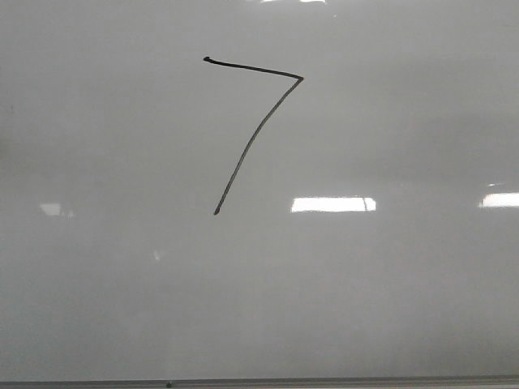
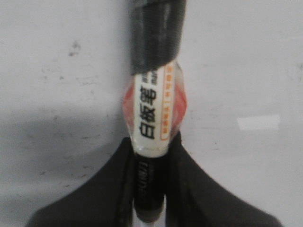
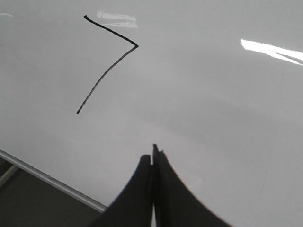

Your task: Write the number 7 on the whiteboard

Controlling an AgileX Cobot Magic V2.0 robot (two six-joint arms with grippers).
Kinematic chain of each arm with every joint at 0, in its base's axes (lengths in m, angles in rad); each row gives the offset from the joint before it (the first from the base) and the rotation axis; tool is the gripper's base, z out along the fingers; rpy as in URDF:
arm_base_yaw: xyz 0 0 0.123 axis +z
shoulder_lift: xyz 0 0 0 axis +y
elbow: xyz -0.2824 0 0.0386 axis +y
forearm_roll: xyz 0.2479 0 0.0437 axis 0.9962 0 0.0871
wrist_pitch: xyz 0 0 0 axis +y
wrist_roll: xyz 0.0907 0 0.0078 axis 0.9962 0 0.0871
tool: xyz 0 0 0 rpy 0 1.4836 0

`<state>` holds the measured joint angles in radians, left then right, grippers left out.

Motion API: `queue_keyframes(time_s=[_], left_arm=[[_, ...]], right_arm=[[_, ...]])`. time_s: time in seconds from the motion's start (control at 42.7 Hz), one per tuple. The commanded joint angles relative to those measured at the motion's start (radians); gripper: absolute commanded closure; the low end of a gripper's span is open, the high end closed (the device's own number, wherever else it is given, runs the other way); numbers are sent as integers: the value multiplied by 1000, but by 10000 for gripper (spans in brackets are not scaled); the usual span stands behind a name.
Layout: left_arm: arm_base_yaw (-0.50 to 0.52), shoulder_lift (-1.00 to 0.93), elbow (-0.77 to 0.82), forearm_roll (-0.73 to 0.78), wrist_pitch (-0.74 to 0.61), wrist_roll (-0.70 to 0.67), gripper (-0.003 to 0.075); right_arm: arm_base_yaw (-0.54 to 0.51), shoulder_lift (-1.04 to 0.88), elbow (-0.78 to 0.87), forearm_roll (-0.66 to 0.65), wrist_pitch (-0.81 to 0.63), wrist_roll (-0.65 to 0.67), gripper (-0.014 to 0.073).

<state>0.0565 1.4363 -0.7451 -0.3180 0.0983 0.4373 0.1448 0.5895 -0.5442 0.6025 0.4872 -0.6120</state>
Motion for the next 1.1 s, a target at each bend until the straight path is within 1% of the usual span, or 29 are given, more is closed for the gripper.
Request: queue_keyframes(time_s=[0.0,0.187,0.398,0.539,0.609,0.773,0.961,1.031,1.078], left_arm=[[-1,-15,-26,-13,-98,-14,697],[-1,-15,-26,-13,-98,-14,550],[-1,-15,-26,-13,-98,-14,406],[-1,-17,-26,-13,-98,-14,262],[-1,-30,-26,-13,-85,-14,212],[-1,-127,-25,1,-32,-14,206],[-1,-321,-10,10,48,-14,210],[-1,-408,13,4,72,-14,237],[-1,-471,31,3,95,-14,270]], right_arm=[[-5,-4,-21,26,-54,-1,662],[-5,-4,-21,26,-53,-1,662],[-5,-4,-21,26,-52,-1,662],[-5,-4,-21,26,-50,-1,662],[-5,-4,-21,26,-51,-1,662],[-5,-4,-21,26,-51,-1,662],[-5,-4,-21,26,-51,-1,662],[-5,-4,-21,26,-50,-1,662],[-5,-4,-21,26,-50,-1,662]])
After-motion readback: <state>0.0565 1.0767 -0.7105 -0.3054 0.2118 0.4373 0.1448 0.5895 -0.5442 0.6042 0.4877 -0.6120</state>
